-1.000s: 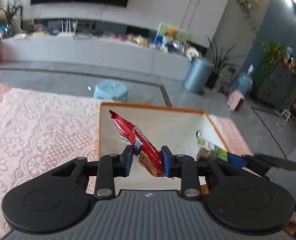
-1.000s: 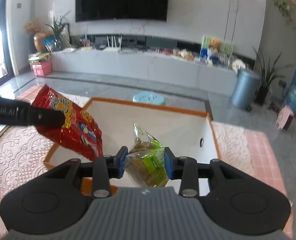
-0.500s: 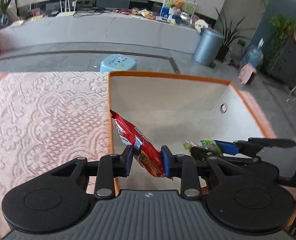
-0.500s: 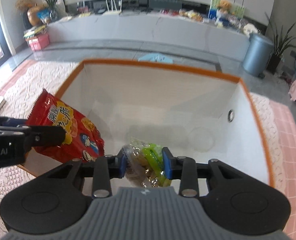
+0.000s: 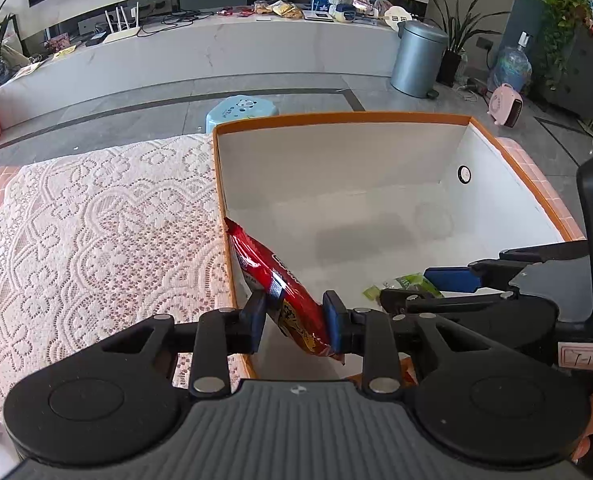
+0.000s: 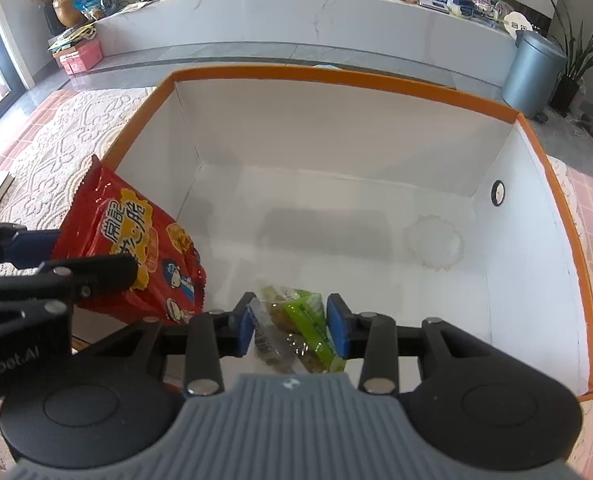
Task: Organize snacks
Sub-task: 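Open the left tool over the box while the right tool releases the green snack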
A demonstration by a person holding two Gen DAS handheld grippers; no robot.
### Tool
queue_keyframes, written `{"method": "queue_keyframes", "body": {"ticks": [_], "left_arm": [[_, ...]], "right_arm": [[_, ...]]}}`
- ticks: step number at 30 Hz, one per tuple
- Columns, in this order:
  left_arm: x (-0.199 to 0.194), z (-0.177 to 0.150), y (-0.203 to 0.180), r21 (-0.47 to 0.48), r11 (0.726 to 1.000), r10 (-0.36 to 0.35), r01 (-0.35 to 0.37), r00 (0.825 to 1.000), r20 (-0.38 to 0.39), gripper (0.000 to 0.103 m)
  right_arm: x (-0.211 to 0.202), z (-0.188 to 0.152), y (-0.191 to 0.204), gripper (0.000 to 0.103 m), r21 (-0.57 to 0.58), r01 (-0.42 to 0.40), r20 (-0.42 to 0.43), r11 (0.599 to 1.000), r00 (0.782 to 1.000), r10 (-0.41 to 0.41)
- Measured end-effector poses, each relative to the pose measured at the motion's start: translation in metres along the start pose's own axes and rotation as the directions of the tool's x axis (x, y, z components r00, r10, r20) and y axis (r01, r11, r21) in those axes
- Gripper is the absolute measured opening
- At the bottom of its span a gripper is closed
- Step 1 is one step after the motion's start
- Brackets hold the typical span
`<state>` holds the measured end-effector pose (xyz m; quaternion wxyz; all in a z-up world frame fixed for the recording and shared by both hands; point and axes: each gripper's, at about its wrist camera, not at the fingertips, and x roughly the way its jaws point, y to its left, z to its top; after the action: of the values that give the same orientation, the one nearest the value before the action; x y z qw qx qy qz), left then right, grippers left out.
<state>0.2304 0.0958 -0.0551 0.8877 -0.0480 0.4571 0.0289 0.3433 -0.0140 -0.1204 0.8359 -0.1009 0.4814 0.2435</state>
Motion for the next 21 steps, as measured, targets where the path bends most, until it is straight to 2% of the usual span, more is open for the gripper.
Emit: {"method": "queue_keyframes", "body": {"ticks": [2,8,15,18,21], "left_arm": [[-0.001,0.000,0.001,-0.004,1.000,0.001,-0.001,1.000,0.003,0.035],[-0.008,-0.002,0.006,-0.033,0.999,-0.011,0.012,1.000,0.024,0.039],[-0.030,-0.007,0.006,-0.032,0.999,-0.033,0.035,0.997,0.070,0.057],[-0.044,-0.010,0.003,-0.025,0.999,-0.018,0.020,0.994,0.111,0.061],[-0.058,-0.012,0.000,-0.023,0.999,-0.028,0.032,0.989,0.148,0.063]], "right_arm": [[-0.001,0.000,0.002,0.038,-0.001,-0.002,-0.001,1.000,1.000,0.002],[-0.012,-0.001,0.005,0.052,-0.004,-0.002,0.018,1.000,1.000,0.003],[-0.033,-0.003,0.002,0.063,0.012,0.024,0.046,1.000,0.999,-0.024],[-0.047,-0.005,0.001,0.064,0.010,0.044,0.079,0.999,0.996,-0.045],[-0.066,-0.011,0.004,0.069,-0.023,0.069,0.145,0.997,0.987,-0.065]]}}
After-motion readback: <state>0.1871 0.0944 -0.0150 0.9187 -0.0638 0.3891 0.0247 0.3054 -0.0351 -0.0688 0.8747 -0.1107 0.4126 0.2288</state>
